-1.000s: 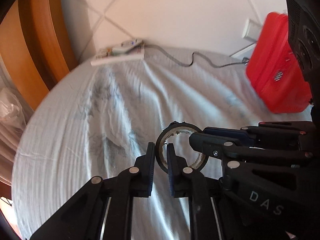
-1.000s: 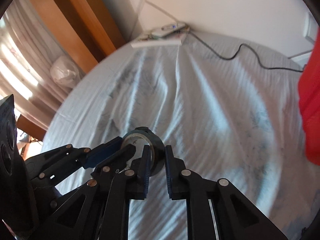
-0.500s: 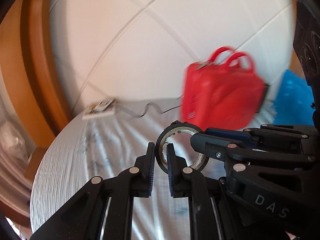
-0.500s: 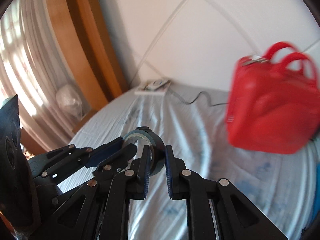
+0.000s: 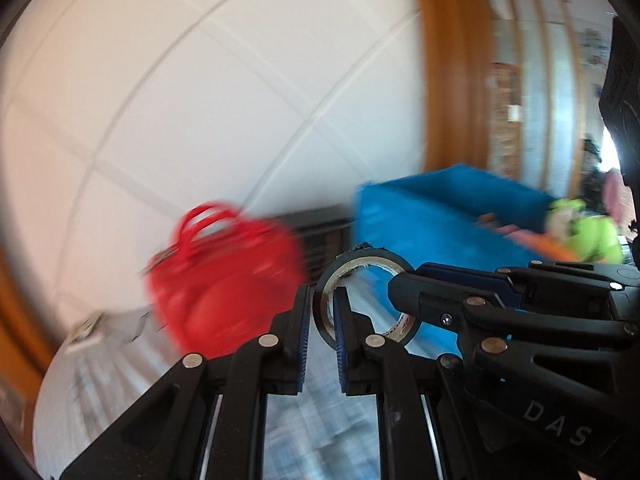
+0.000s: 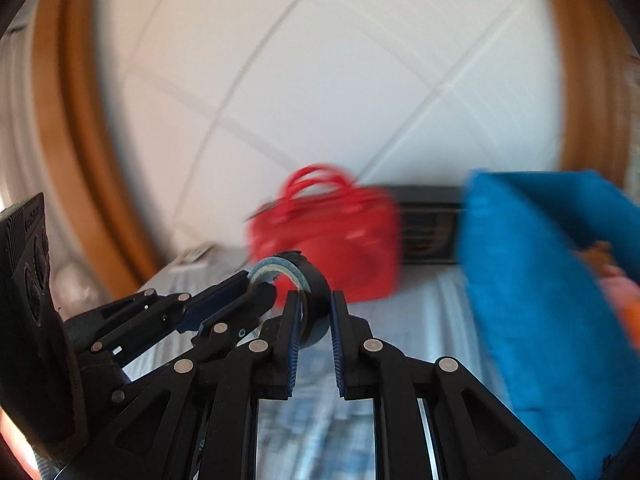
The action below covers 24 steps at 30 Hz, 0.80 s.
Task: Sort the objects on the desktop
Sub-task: 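Carry the tape roll into the blue crate and open both tools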
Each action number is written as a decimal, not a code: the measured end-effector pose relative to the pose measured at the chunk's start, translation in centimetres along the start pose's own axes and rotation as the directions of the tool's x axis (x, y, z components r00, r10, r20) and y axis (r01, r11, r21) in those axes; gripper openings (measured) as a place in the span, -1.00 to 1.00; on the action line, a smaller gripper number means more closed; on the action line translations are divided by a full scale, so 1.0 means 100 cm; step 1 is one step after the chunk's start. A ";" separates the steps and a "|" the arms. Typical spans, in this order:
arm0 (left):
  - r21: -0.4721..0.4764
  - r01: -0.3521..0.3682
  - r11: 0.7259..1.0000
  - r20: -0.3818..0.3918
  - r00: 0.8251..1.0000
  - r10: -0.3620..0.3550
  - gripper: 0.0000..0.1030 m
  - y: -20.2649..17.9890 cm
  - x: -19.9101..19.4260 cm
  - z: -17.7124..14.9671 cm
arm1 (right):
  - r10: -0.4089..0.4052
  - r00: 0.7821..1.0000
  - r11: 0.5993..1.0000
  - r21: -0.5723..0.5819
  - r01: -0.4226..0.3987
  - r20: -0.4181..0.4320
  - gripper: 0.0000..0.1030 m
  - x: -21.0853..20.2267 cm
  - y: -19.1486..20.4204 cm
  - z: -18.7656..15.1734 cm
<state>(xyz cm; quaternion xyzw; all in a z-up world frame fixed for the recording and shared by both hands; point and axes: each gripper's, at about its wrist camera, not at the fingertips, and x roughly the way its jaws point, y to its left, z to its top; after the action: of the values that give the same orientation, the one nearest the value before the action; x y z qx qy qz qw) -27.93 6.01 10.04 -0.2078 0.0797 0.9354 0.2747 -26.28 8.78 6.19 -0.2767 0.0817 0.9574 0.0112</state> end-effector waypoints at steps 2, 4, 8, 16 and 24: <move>0.028 0.057 0.998 0.019 0.998 -0.057 -0.78 -0.037 0.006 0.017 | -0.061 0.998 0.998 0.032 0.060 0.034 -0.72 -0.032 -0.038 0.005; 0.062 0.136 0.989 0.029 0.990 -0.138 -0.78 -0.087 0.016 0.037 | -0.132 0.989 0.989 0.070 0.127 0.064 -0.72 -0.065 -0.077 0.008; 0.113 0.250 0.962 0.013 0.967 -0.253 -0.78 -0.168 0.032 0.056 | -0.250 0.965 0.961 0.141 0.237 0.081 -0.72 -0.116 -0.148 0.007; 0.187 0.376 0.908 -0.105 0.926 -0.362 -0.78 -0.288 0.061 0.046 | -0.370 0.929 0.897 0.259 0.357 -0.001 -0.72 -0.174 -0.266 -0.036; 0.218 0.381 0.899 -0.235 0.914 -0.331 -0.78 -0.332 0.085 0.024 | -0.330 0.940 0.879 0.335 0.339 -0.085 -0.71 -0.181 -0.322 -0.071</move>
<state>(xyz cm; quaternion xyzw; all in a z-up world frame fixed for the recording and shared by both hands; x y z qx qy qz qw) -17.07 38.49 7.39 -0.2704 0.1879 0.8261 0.4574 -5.02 39.86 5.02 -0.2925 0.1991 0.9083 0.2233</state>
